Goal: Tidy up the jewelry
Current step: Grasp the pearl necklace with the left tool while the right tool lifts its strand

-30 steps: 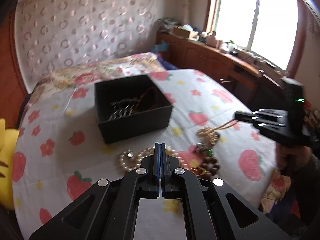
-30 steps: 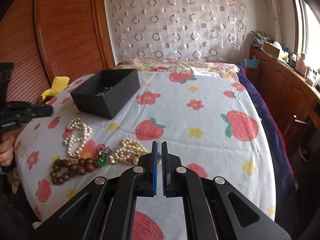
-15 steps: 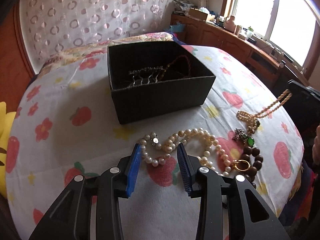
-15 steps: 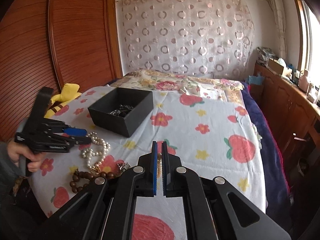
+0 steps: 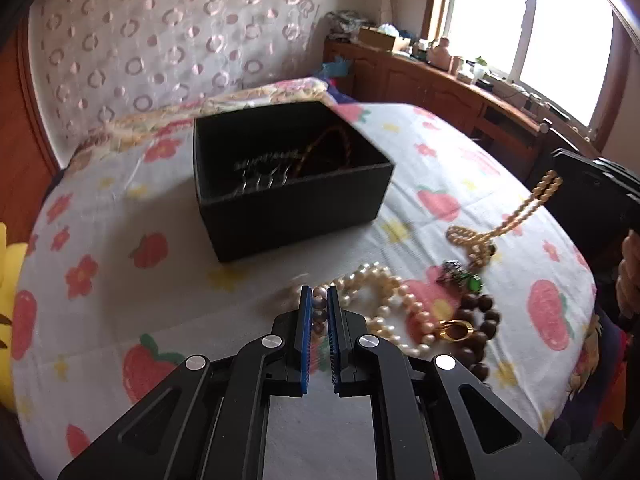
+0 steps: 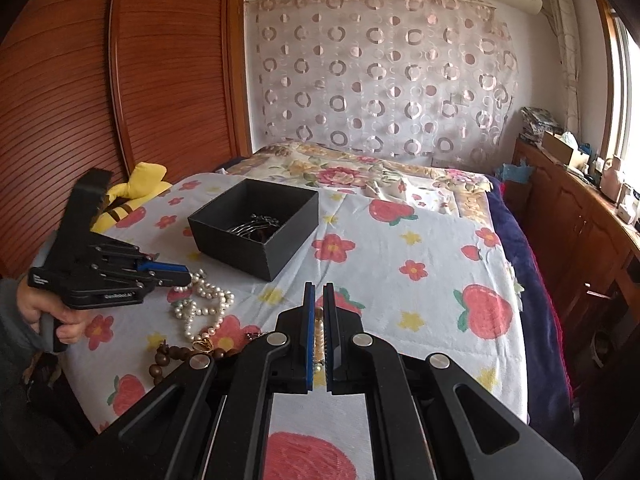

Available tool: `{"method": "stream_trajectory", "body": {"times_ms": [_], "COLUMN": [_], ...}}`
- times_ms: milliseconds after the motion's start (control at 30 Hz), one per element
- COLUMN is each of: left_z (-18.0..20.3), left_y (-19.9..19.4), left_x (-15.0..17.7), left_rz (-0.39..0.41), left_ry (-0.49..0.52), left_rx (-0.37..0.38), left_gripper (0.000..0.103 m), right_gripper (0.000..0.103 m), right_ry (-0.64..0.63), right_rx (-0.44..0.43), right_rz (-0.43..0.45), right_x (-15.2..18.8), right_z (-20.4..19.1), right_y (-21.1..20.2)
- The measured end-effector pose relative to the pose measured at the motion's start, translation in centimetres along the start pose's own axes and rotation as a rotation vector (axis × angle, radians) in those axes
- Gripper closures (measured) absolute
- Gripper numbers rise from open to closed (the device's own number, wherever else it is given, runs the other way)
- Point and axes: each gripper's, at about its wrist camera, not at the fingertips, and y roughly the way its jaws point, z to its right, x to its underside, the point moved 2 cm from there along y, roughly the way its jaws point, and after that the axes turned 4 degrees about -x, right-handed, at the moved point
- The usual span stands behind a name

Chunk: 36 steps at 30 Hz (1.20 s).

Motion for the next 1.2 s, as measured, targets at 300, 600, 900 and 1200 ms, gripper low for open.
{"method": "stream_trajectory", "body": {"times_ms": [300, 600, 900, 1200], "left_z": [0.6, 1.7, 1.4, -0.3], "left_y": [-3.8, -9.5, -12.8, -13.7], "left_x": [-1.8, -6.8, -12.6, -17.4], "left_rz": [0.089, 0.231, 0.335, 0.384], "left_ry": [-0.006, 0.015, 0.017, -0.001], "left_rx": [0.028, 0.033, 0.007, -0.046], "left_gripper": [0.097, 0.097, 0.097, 0.097], "right_gripper": [0.098, 0.099, 0.098, 0.099], "right_ry": [-0.017, -0.056, -0.112, -0.159], "right_rx": [-0.005, -0.032, -0.038, -0.034], "right_rz": [0.017, 0.070, 0.146, 0.222], "right_x": [-0.8, -3.8, -8.7, -14.3], "right_z": [-0.7, -2.2, -3.3, -3.9], "right_y": [-0.6, -2.0, -3.3, -4.5]}}
